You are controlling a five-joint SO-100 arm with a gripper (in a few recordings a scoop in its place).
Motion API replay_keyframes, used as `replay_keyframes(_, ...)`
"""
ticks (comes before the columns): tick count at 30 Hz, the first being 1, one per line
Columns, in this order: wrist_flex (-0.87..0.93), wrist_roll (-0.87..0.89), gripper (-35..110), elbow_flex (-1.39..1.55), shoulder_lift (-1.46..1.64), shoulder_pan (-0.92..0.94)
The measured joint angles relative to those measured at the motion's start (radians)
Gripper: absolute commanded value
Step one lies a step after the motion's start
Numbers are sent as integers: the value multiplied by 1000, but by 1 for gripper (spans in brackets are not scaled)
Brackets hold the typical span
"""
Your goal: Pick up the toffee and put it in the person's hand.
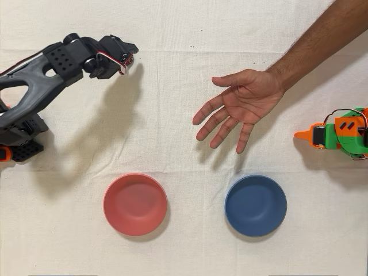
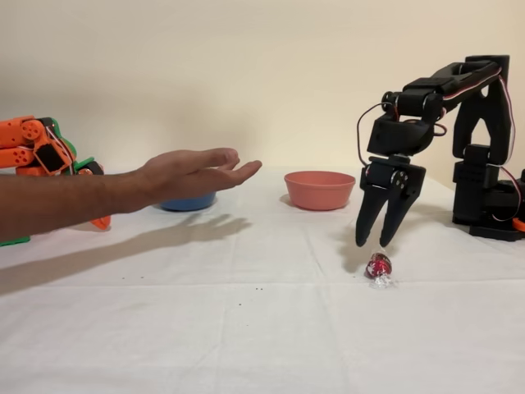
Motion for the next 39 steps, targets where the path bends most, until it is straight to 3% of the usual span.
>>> replay_keyframes(39, -55, -31, 26, -37, -152, -37)
